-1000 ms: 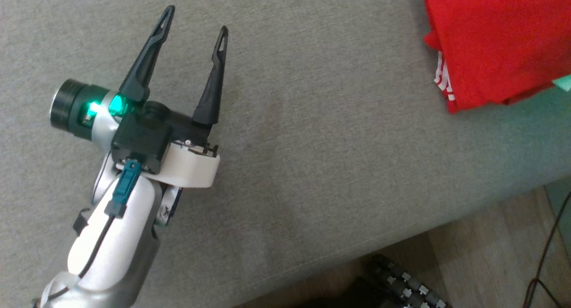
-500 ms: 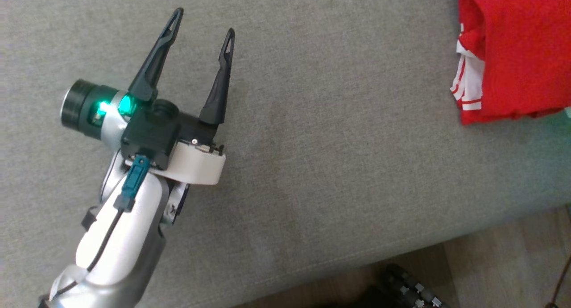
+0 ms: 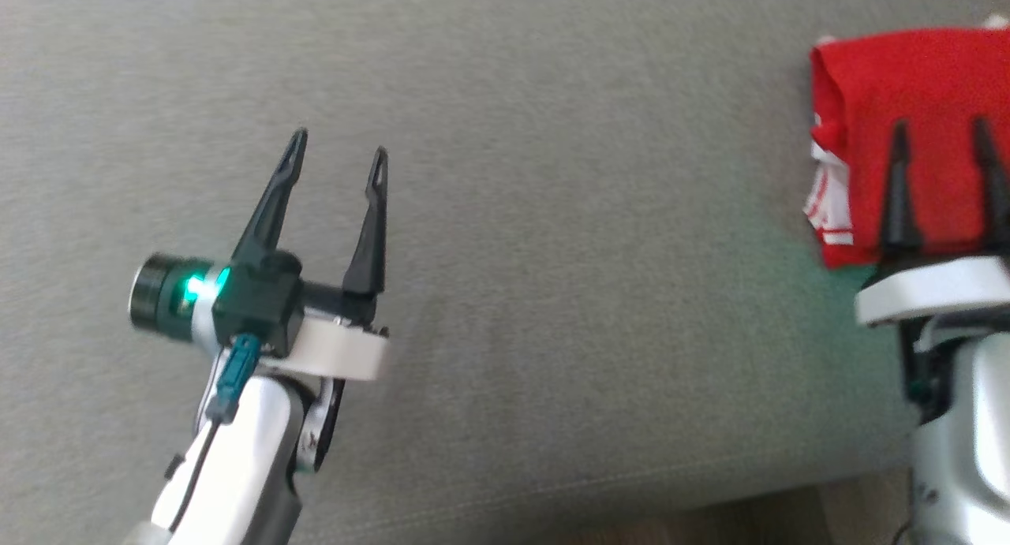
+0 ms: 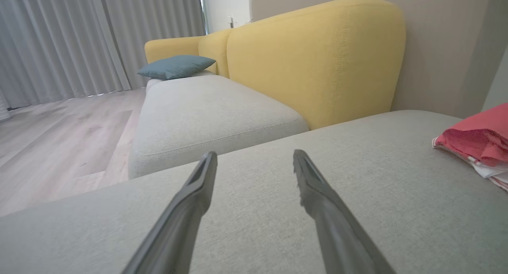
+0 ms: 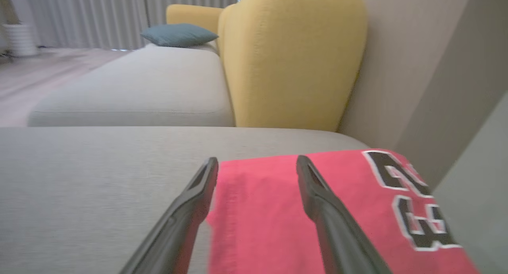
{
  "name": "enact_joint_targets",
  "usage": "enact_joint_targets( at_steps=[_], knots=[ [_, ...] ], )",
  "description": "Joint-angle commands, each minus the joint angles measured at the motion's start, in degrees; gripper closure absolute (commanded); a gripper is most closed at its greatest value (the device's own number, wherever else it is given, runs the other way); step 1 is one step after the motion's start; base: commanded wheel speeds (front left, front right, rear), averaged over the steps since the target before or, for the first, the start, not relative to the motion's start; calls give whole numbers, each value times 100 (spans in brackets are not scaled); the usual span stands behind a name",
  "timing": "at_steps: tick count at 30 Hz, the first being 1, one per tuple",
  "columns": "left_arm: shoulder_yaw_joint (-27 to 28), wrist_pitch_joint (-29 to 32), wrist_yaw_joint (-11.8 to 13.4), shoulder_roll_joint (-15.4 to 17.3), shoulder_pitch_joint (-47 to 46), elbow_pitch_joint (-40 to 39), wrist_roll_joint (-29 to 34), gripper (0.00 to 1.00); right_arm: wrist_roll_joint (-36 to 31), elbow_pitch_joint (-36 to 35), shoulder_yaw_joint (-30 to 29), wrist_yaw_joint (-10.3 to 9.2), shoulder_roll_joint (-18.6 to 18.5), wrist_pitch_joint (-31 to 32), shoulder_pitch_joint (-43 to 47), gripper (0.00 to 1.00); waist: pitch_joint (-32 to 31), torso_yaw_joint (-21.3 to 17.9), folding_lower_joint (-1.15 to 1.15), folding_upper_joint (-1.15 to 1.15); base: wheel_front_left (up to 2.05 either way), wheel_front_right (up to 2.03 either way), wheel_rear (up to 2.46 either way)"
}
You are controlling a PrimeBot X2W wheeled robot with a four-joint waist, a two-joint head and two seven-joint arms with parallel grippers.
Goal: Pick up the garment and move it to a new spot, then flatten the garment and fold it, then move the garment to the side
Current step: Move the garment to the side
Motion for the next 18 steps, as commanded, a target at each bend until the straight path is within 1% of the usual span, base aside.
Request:
enact_joint_targets(
  at_steps=[1, 5, 9, 13, 18],
  knots=[
    [255, -28, 67, 65, 56, -149, -40, 0, 125, -350, 254, 37, 34, -1, 109, 0, -301, 301, 0, 0, 0, 0, 0],
    [428, -29, 164, 63, 350, -107, -150, 0, 338, -611, 652, 37, 204, 56, 421, 0, -562, 558, 0, 0, 0, 0, 0],
    [625, -29, 247, 29, 620, -99, -272, 0, 504, -768, 959, 37, 280, 87, 709, 0, -821, 791, 0, 0, 0, 0, 0],
    [756, -29, 250, 61, 831, -54, -316, 0, 594, -923, 1123, 37, 308, 112, 1003, 0, -1037, 958, 0, 0, 0, 0, 0],
    [858, -29, 185, 114, 1014, 46, -365, 0, 744, -1063, 1209, 37, 316, 180, 1282, 0, -1268, 1013, 0, 0, 0, 0, 0]
  ],
)
